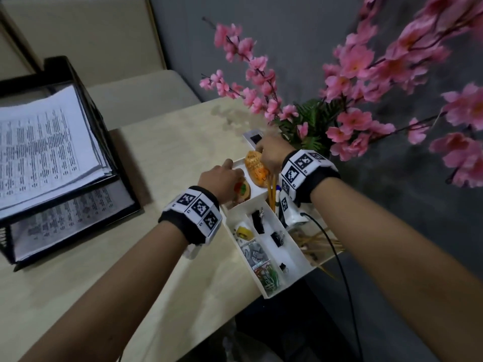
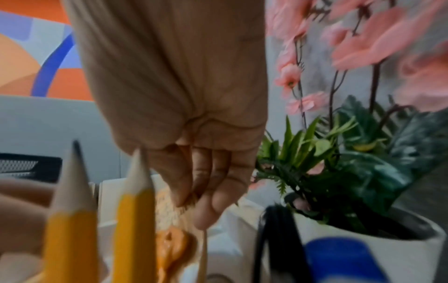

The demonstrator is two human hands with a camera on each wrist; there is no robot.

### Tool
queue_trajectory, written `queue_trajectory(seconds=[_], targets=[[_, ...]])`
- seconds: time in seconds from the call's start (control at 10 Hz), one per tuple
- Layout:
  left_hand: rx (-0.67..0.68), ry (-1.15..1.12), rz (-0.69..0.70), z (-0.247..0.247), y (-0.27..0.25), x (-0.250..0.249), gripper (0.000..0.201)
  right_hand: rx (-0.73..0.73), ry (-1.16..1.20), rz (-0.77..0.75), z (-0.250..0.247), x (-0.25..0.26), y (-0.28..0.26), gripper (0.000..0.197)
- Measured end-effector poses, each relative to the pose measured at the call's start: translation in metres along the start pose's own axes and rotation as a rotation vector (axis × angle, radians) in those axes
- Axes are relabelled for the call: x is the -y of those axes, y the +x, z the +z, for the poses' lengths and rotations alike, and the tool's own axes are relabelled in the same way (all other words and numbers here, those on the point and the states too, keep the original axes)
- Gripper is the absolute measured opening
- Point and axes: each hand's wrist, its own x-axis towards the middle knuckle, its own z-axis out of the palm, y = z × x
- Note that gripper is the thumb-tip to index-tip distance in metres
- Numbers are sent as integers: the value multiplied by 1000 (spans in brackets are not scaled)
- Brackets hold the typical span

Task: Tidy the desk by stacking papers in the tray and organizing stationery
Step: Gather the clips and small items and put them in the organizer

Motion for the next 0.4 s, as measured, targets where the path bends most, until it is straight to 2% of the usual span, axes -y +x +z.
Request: queue_trajectory(seconds=[0.2,0.3,0.4], targets=[[-17,-42,-16,4,-4,-4,60,46,-107,10,8,5,-1,22],[-77,-151,-39,-7,-17,3,65,-89,65,-28,0,11,-7,15],[-146,-306,-74,4,-51,14,60,-211,296,-85,12,13,-33,19]])
